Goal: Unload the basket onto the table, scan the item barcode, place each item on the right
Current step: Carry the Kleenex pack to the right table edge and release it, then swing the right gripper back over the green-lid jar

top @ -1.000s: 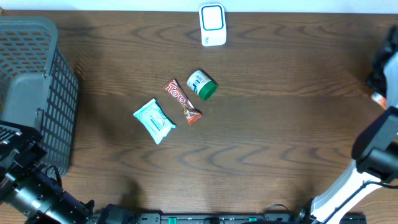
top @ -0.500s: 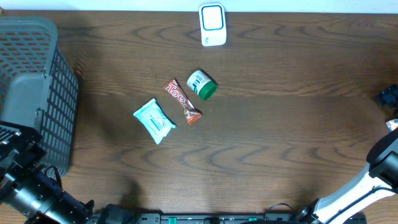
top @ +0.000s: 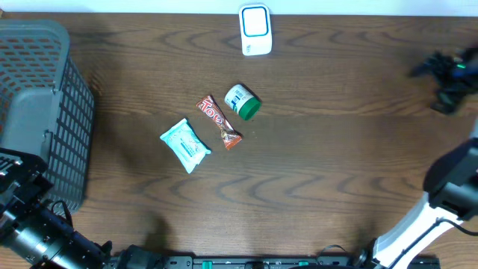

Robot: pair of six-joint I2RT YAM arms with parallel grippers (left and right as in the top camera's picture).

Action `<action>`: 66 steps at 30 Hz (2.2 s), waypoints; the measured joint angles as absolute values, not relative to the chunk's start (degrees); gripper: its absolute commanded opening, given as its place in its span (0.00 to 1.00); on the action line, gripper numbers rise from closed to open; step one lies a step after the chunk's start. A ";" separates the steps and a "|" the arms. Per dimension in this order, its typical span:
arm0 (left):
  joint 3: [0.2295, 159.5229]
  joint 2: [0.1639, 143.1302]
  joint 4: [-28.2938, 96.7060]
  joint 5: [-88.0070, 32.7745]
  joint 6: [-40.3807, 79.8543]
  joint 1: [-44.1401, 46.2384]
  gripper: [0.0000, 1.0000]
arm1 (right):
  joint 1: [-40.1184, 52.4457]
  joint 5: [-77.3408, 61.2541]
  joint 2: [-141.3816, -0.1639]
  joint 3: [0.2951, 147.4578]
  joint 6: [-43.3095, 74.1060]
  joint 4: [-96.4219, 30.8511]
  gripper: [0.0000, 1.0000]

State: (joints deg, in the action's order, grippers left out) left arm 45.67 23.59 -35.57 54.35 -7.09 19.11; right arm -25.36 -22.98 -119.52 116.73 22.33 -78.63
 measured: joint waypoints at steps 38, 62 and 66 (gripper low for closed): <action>45.67 23.59 -34.54 54.35 -7.51 19.11 0.98 | 33.19 18.92 -127.24 105.30 34.00 -24.36 0.01; 45.67 23.59 -34.54 54.35 -7.51 19.11 0.98 | 32.42 -4.16 -132.60 105.25 24.95 -34.41 0.01; 45.67 23.59 -34.54 54.35 -7.51 19.11 0.98 | 32.42 -5.06 -132.60 105.25 21.69 -38.41 0.01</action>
